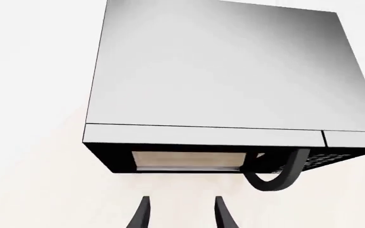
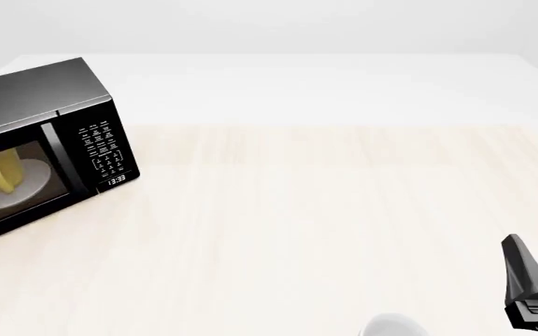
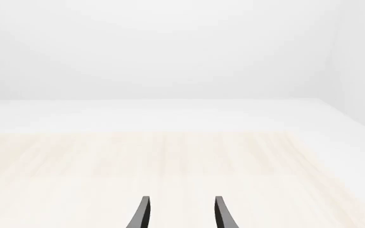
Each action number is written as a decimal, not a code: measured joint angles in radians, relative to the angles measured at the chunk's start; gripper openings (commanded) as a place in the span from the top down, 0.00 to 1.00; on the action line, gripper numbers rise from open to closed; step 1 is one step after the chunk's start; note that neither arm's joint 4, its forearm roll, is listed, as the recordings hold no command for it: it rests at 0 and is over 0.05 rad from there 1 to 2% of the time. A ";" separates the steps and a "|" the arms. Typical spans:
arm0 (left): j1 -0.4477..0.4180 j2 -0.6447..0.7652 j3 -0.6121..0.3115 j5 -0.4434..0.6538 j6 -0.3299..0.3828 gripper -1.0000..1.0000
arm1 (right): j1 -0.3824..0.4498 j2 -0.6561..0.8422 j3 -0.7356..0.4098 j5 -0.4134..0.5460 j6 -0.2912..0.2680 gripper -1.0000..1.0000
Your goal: Put the yellow and white mug in the microwave and close it.
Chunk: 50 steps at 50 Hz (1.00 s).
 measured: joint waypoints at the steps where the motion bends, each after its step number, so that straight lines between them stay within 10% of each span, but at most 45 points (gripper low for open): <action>1: 0.000 -0.008 0.000 0.004 0.000 0.00 | 0.000 0.000 0.000 0.000 0.000 0.00; 50: 0.005 -0.407 -0.056 0.288 -0.018 0.00 | -0.003 0.000 0.000 0.000 -0.001 0.00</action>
